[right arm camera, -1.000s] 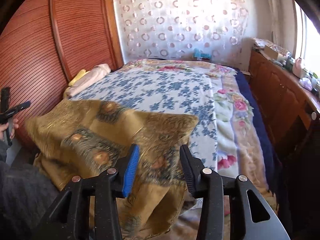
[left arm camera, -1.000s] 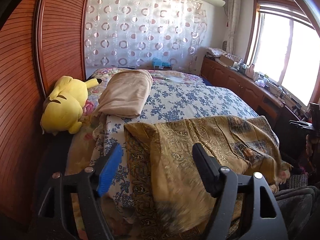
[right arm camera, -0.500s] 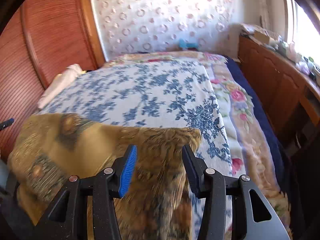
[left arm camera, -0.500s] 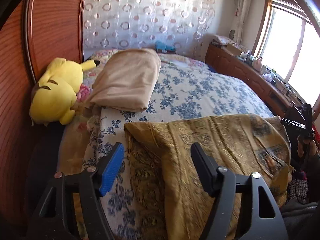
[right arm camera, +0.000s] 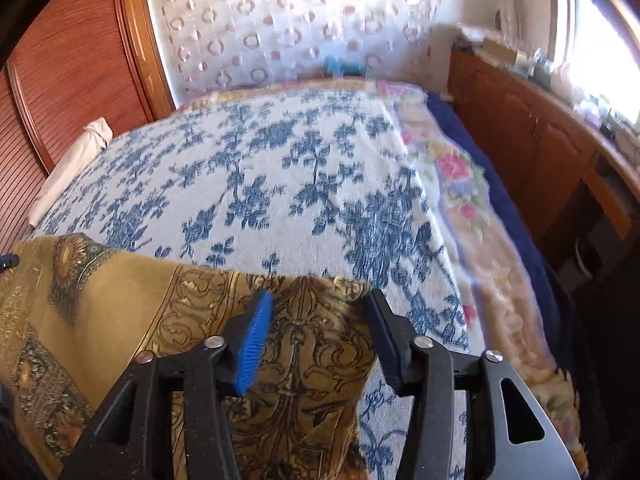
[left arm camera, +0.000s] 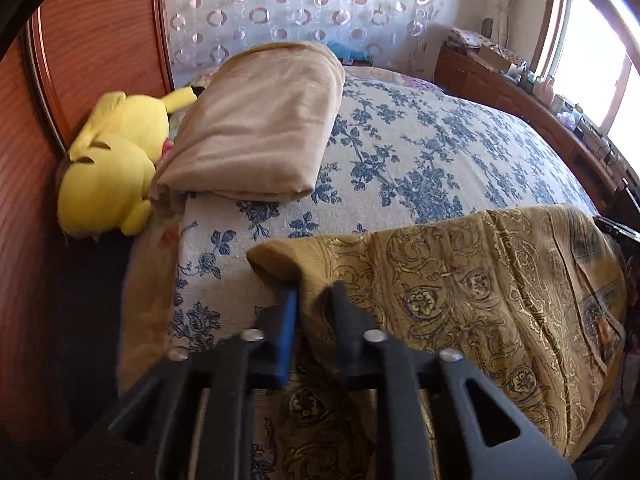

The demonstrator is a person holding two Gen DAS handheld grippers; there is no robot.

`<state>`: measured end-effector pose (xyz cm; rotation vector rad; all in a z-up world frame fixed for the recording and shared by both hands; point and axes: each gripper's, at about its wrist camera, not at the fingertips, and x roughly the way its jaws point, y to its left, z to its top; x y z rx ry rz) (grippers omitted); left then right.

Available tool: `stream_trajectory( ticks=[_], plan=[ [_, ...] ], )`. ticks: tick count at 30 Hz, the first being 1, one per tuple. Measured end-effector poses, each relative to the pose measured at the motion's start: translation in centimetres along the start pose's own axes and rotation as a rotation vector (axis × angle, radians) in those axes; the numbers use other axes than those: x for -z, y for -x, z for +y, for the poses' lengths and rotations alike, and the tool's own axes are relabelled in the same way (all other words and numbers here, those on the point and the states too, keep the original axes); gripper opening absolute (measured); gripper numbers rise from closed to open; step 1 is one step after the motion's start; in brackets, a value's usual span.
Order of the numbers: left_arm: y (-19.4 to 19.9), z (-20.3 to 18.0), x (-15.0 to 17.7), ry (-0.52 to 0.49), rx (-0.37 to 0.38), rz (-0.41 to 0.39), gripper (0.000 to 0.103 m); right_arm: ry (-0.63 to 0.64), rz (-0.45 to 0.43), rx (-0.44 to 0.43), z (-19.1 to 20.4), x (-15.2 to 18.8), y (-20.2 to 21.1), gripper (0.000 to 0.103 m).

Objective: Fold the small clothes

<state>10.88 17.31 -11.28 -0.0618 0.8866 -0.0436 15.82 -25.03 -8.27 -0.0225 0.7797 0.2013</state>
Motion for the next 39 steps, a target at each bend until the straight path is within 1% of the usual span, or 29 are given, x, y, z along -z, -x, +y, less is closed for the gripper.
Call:
stream_trajectory(
  ticks=[2,4,5,8,10,11,13,17,21,27,28,29,31,33,34,35,37,38,39],
  plan=[
    [2.1,0.5,-0.5,0.015,-0.067,-0.082,0.014,0.003,-0.017,0.005,0.0,0.1,0.1,0.055],
    [4.6,1.7,-1.1,0.046,-0.165,-0.161,0.014,0.018,-0.029,0.016,0.2,0.4,0.0,0.056],
    [5.2,2.2,-1.3,0.051,-0.169,-0.17,0.014,0.025,-0.035,0.022,0.3,0.5,0.0,0.056],
    [6.2,3.5,-1.3,0.081,-0.108,-0.159,0.014,0.025,-0.047,0.025,0.3,0.8,-0.2,0.058],
    [5.8,3.6,-1.0,0.089,-0.072,-0.129,0.018,0.021,-0.052,0.023,0.2,0.9,-0.2,0.059],
    [5.2,3.6,-0.7,0.089,-0.037,-0.102,0.019,0.02,-0.055,0.022,0.2,1.0,-0.3,0.059],
    [4.2,3.0,-0.3,0.084,-0.013,-0.07,0.02,0.023,-0.06,0.024,0.2,1.2,-0.4,0.059],
    [1.8,1.5,0.5,0.07,0.008,-0.016,0.02,0.026,-0.06,0.027,0.1,1.3,-0.4,0.06],
    [0.3,0.6,0.8,0.051,0.009,0.016,0.02,0.03,-0.062,0.028,0.2,1.4,-0.4,0.06],
    [-0.1,0.0,0.6,0.023,-0.027,-0.014,0.02,0.027,-0.062,0.033,0.2,1.4,-0.4,0.06],
    [-0.1,-0.2,0.6,0.011,-0.034,-0.016,0.018,0.028,-0.062,0.033,0.2,1.3,-0.5,0.06],
    [-0.1,-0.3,0.6,0.004,-0.028,-0.018,0.006,0.029,-0.062,0.033,0.2,1.3,-0.5,0.06],
    [0.5,-0.2,0.6,0.006,-0.034,-0.033,0.005,0.03,-0.062,0.038,0.2,1.3,-0.5,0.06],
    [2.2,0.7,0.4,0.035,-0.042,-0.093,0.005,0.029,-0.062,0.036,0.2,1.3,-0.5,0.06],
    [2.8,1.1,0.2,0.05,-0.041,-0.108,0.005,0.028,-0.063,0.034,0.1,1.3,-0.5,0.06],
    [3.2,1.4,0.0,0.054,-0.04,-0.114,0.006,0.028,-0.063,0.034,0.1,1.3,-0.5,0.06],
    [3.5,1.5,-0.2,0.032,-0.099,-0.103,0.006,0.031,-0.063,0.037,0.1,1.3,-0.5,0.06],
    [3.5,1.7,-0.2,0.023,-0.114,-0.099,0.006,0.031,-0.063,0.037,0.1,1.3,-0.5,0.06],
    [3.5,2.0,-0.1,0.026,-0.096,-0.092,0.008,0.03,-0.063,0.036,0.1,1.3,-0.5,0.06]
  ],
)
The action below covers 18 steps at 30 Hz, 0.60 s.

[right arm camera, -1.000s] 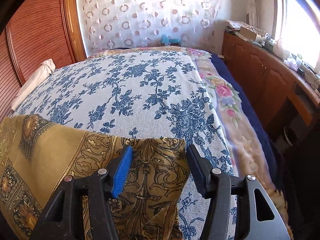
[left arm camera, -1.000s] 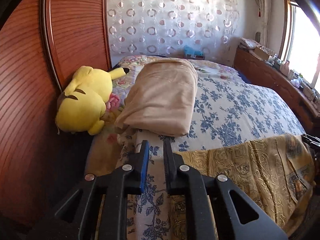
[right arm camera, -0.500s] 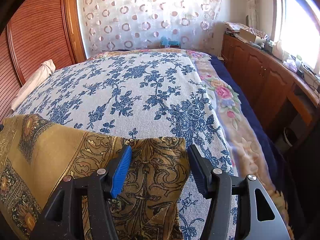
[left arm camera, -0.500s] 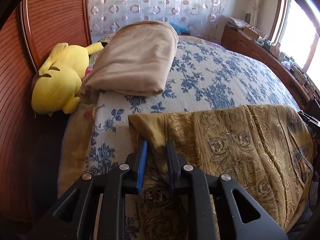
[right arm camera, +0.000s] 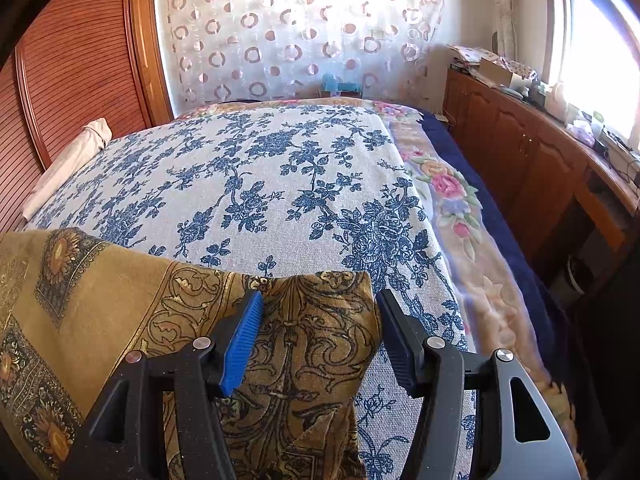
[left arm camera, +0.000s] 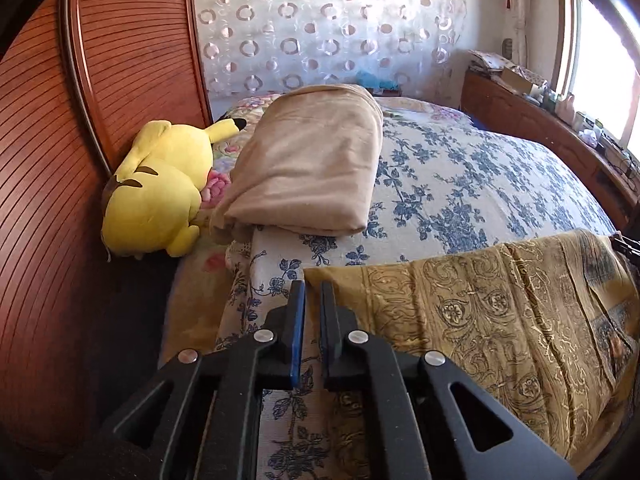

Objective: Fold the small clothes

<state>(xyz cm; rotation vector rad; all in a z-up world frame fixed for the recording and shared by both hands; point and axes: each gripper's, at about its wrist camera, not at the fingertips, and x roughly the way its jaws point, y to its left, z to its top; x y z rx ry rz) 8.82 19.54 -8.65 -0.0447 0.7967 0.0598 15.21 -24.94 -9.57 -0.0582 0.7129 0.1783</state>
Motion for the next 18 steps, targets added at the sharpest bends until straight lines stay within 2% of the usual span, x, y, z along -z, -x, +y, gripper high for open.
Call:
stream_trajectory(
  ticks=[1,3,4,5,6,8,10,14,18],
  plan=[
    [-0.2,0.3,0.0,0.009,0.022,0.014,0.015,0.0,0.0,0.0,0.0,0.0,0.0,0.06],
    [-0.8,0.4,0.2,0.013,0.06,0.039,0.021,-0.001,0.0,0.002,-0.1,0.0,0.0,0.06],
    [-1.1,0.4,0.3,0.012,0.072,0.045,0.028,-0.001,0.0,0.002,-0.1,0.0,0.0,0.06],
    [-1.4,0.3,0.4,0.013,0.078,0.052,0.04,-0.002,0.0,0.003,-0.2,0.0,0.0,0.06],
    [-1.8,0.1,0.6,0.018,0.094,0.059,0.045,-0.001,0.0,0.003,-0.1,0.0,0.0,0.06],
    [-2.7,-0.3,0.6,0.014,0.116,0.08,0.047,-0.002,0.0,0.005,-0.1,0.0,0.0,0.06],
    [-3.5,-0.7,0.6,0.004,0.103,0.106,0.052,-0.002,0.0,0.005,-0.1,0.0,0.0,0.06],
    [-4.2,-0.8,0.3,-0.007,0.087,0.099,0.053,0.003,0.001,0.004,-0.1,0.0,-0.1,0.062],
    [-4.2,-0.5,0.3,-0.002,0.095,0.083,0.053,0.009,0.024,0.019,-0.3,-0.1,-0.2,0.073]
  ],
)
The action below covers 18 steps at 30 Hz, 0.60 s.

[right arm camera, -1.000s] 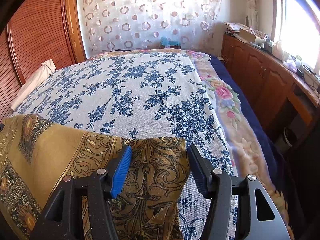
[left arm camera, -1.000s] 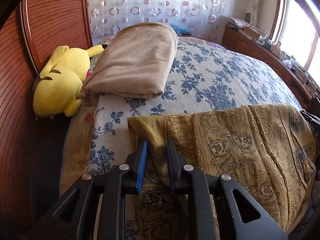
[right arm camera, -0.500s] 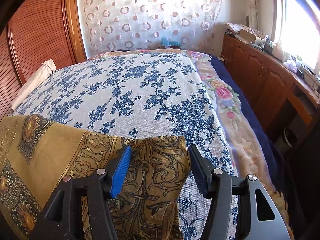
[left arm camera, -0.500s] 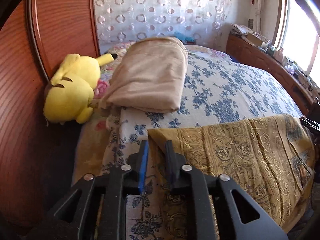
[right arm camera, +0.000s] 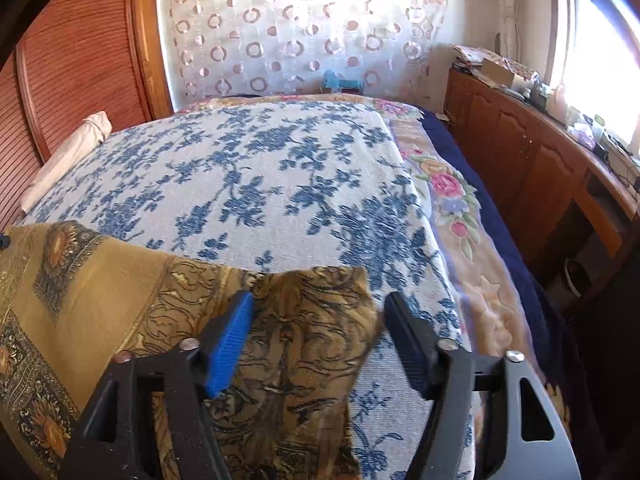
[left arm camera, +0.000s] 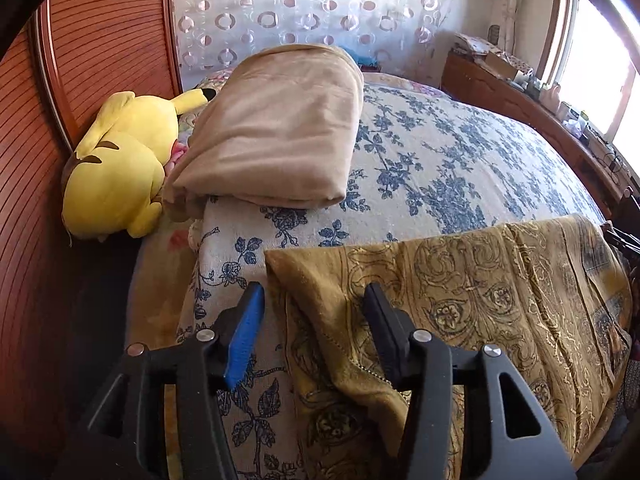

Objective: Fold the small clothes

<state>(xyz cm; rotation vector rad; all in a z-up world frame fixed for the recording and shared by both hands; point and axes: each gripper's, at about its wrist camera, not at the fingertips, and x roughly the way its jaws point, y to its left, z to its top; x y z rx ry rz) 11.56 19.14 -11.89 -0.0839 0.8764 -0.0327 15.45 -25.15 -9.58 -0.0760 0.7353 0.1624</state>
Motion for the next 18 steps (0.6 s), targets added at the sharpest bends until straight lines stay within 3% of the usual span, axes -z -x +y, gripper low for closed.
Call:
stream_trajectory(
  ticks=[6,8,9,13,15,18],
  plan=[
    [0.0,0.0,0.1,-0.011,0.013,-0.018,0.053,0.008,0.006,-0.016,-0.3,0.0,0.2,0.073],
    [0.0,0.0,0.1,-0.012,0.02,-0.02,0.045,0.017,0.004,-0.016,-0.2,0.1,0.3,0.068],
    [0.1,-0.1,0.1,-0.012,0.021,-0.019,0.041,0.023,0.002,-0.025,0.0,0.1,0.4,0.058],
    [0.1,-0.2,0.2,-0.005,0.059,-0.012,0.01,0.062,0.001,-0.083,1.2,0.4,0.9,0.013],
    [0.5,-0.4,0.4,-0.008,0.063,-0.023,0.007,0.079,0.003,-0.099,1.7,0.7,1.3,0.008],
    [2.9,-0.6,0.7,0.032,0.126,-0.074,0.006,0.065,-0.031,-0.137,1.6,1.3,2.8,0.007]
  ],
)
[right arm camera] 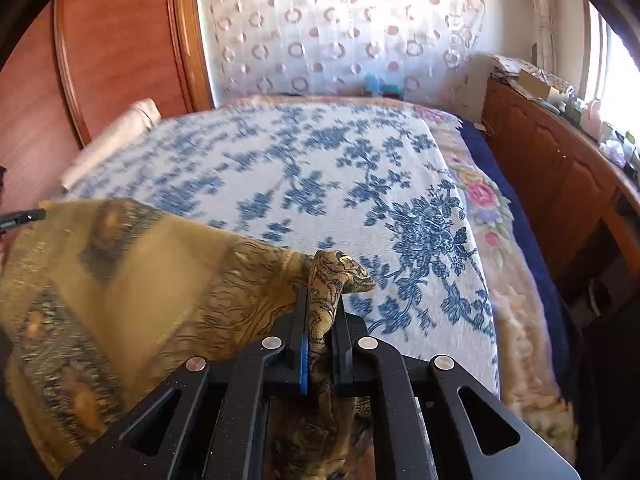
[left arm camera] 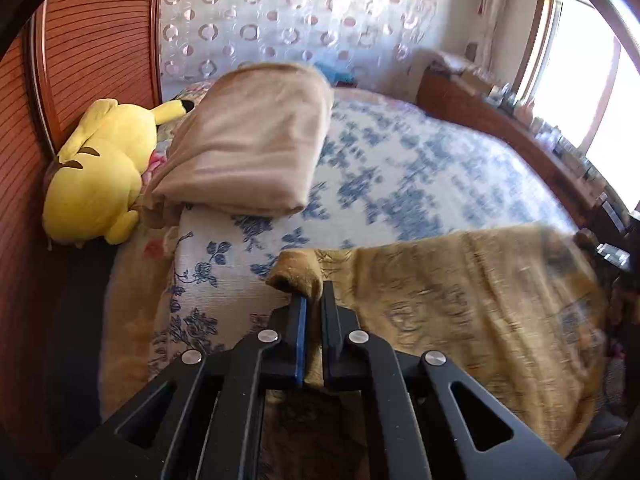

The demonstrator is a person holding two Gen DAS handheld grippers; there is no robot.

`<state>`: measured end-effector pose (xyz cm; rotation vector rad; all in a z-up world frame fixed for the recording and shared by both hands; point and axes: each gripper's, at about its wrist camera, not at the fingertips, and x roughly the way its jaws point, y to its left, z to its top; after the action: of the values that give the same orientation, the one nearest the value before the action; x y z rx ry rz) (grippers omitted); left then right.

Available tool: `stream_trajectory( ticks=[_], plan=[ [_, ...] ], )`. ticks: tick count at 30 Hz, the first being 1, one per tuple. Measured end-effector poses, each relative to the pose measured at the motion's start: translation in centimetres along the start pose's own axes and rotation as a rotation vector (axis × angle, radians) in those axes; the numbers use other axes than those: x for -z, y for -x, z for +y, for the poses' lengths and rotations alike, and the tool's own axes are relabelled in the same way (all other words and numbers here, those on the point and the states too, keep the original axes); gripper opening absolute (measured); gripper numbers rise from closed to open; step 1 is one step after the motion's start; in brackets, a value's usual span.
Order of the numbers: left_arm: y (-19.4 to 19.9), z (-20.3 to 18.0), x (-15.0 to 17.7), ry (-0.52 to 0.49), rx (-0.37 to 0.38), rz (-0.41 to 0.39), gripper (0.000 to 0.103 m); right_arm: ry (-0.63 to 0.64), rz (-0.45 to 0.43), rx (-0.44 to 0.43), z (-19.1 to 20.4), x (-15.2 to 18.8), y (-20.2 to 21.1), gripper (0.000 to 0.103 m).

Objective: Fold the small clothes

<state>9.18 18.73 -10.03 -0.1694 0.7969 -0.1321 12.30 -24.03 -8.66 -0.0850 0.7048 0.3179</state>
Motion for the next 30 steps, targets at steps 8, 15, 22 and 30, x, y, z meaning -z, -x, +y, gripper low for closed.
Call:
stream_trajectory(
  ticks=[8,15,22,30],
  plan=[
    [13.3,-3.5,-1.1,-0.022,0.089,-0.297,0.006,-0.153,-0.292,-0.141,-1.3,0.3,13.2,0.006],
    [19.6,-6.2,-8.2,-0.11,0.033,-0.471,0.006,-0.018,-0.475,-0.079,-0.8,-5.4,23.7,0.005],
    [10.5,-7.2,-21.9,-0.189,-0.166,-0.441,0.009,0.139,-0.382,0.145,-1.8,-20.6,18.4,0.005],
    [-4.3,-5.1,-20.0,-0.118,-0.054,-0.196,0.044,-0.032,0.021,0.297,-6.2,-21.7,-2.1,0.029]
  ],
)
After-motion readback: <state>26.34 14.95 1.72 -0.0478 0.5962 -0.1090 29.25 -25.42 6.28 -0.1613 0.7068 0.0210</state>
